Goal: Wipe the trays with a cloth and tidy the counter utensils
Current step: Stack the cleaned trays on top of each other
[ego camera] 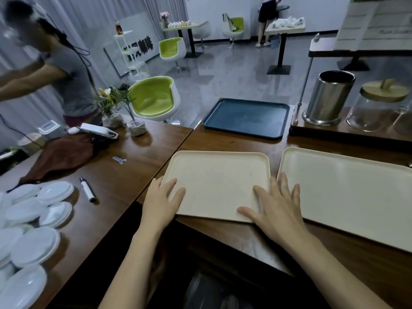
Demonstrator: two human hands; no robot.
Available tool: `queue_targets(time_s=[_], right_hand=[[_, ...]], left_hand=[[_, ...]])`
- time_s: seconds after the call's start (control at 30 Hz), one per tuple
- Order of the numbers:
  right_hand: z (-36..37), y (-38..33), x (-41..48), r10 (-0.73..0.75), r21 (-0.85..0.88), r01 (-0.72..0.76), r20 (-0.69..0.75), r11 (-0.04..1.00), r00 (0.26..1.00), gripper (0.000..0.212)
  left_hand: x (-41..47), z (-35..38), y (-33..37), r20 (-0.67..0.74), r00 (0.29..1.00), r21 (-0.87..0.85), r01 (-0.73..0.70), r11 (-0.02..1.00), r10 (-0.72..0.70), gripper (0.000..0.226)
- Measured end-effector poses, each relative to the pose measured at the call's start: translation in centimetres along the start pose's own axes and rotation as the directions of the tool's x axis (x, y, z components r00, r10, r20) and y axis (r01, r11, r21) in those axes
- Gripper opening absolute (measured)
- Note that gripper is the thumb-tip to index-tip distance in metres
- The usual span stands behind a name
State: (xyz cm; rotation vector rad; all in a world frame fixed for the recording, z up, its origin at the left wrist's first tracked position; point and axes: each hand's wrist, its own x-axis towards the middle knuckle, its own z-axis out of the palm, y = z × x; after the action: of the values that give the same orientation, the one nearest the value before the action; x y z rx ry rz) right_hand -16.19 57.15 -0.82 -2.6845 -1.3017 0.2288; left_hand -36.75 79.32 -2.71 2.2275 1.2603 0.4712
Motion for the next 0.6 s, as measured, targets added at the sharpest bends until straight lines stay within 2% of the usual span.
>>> queue_targets(time_s=[0.17, 0.33, 0.47, 0.6], right_hand=[[-0.2, -0.6, 2.0, -0.009, -0.066, 0.01, 0.012, 0.998, 1.0, 0.085], [0.0, -1.5, 3.4, 0.061, -0.138, -0.064, -0.02, 0.988, 0.998, 0.078], [0.3, -1.1, 4.1, 0.074, -0.044, -0.077, -0.061, 0.996, 0.995, 0.072], [-0.6, -1.0, 5.4, 0.109, 0.095, -0.096, -0.138, 0.991, 0.985, 0.078]], left_hand=[[1.9, -0.2, -0.6, -0.001, 1.0, 0.037, 0.002, 0.999, -0.002, 0.055], [4.2, -0.5, -0.2, 0.039, 0.999, 0.043, -0.02, 0.999, 0.018, 0.06], [5.0, -0.2, 0.0, 0.061, 0.998, -0.002, -0.024, 1.0, 0.024, 0.055], [6.9, -1.0, 1.4, 0.01, 0.998, -0.05, -0.068, 0.996, 0.068, 0.053]])
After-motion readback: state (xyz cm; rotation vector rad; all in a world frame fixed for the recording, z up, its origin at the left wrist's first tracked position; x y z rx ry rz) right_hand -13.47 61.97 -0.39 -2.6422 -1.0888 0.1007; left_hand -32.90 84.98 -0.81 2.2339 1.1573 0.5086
